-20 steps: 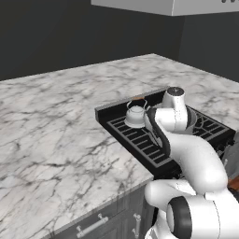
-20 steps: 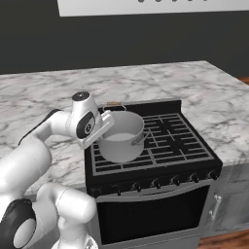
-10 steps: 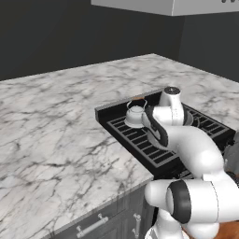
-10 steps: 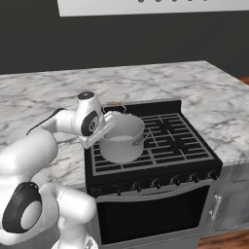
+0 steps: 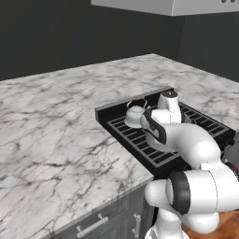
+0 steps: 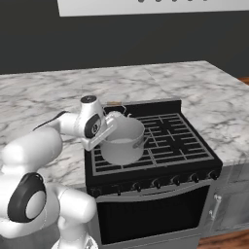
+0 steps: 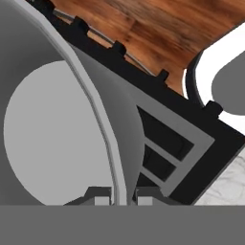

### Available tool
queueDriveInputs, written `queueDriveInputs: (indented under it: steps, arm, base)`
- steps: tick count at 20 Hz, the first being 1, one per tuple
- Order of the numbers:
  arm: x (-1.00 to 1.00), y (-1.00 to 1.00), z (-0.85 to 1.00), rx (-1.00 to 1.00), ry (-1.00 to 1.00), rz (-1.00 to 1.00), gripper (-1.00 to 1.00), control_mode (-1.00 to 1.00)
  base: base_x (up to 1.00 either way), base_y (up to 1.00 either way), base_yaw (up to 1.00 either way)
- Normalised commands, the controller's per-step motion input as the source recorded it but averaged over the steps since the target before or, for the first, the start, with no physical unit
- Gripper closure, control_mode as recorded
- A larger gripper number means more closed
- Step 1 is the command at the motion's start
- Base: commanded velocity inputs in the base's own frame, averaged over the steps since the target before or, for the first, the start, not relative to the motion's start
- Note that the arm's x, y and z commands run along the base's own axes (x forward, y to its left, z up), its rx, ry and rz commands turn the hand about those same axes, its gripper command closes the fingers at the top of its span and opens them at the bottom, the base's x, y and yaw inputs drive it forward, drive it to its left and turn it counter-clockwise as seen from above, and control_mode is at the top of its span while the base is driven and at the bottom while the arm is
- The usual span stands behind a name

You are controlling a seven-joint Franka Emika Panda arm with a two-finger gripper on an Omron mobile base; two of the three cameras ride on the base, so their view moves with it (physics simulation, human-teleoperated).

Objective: Pick the kettle from the cabinet and place it on a stove burner. Then pick the pot from the counter and place it on another stove burner. Finally, turn both burners on.

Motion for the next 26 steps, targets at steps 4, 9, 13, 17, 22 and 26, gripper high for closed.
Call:
queueDriveInputs:
  steps: [4, 9, 13, 17, 22, 26]
  arm:
    - [0.14, 0.0, -0.22, 0.0, 0.0, 0.0, 1.0, -1.0]
    - [0.14, 0.0, -0.26, 0.01, 0.0, 0.0, 1.0, -1.0]
    - [0.18, 0.0, -0.25, 0.01, -0.01, 0.0, 1.0, -1.0]
    - [0.2, 0.0, -0.2, 0.01, -0.01, 0.0, 1.0, -1.0]
    - [0.11, 0.0, -0.17, 0.01, 0.0, 0.0, 1.0, -1.0]
    - [0.0, 0.0, -0.18, 0.01, 0.0, 0.0, 1.0, -1.0]
  base:
    - [0.0, 0.0, 0.0]
    - [0.0, 0.0, 0.0]
    - [0.0, 0.0, 0.0]
    - [0.0, 0.0, 0.0]
    - [0.0, 0.0, 0.0]
    - [0.0, 0.0, 0.0]
